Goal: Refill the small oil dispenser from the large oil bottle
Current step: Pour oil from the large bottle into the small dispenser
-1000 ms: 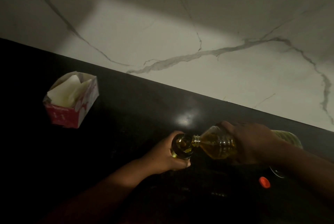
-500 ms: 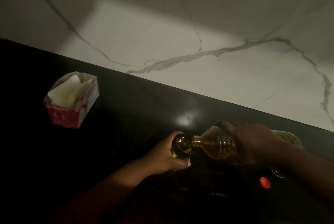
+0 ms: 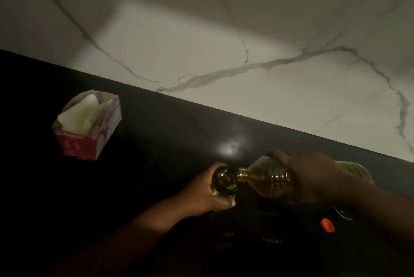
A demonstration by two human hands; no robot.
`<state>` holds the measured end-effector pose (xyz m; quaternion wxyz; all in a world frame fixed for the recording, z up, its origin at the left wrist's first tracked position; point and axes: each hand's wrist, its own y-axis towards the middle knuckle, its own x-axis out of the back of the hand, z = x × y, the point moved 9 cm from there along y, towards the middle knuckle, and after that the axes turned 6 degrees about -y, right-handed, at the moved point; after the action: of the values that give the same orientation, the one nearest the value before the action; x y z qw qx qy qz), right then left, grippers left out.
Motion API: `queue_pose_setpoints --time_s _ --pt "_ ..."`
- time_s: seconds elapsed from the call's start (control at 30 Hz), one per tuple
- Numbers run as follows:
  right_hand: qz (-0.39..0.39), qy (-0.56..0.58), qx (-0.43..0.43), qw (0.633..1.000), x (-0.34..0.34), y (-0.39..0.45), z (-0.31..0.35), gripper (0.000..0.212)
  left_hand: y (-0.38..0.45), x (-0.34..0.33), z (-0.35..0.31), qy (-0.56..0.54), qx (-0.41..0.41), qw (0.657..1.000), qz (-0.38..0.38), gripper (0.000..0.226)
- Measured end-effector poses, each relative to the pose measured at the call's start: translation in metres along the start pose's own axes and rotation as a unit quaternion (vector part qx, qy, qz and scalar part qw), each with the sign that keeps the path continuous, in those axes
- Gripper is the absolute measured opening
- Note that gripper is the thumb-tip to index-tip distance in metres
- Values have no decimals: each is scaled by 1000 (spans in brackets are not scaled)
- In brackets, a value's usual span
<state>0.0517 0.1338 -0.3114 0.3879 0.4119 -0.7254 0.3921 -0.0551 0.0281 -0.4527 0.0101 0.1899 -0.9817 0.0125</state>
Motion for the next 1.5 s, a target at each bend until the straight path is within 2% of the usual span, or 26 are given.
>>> queue_pose_setpoints --time_s 1.5 --pt "3 -7 6 1000 0 1 1 96 0 1 -2 13 5 1000 3 67"
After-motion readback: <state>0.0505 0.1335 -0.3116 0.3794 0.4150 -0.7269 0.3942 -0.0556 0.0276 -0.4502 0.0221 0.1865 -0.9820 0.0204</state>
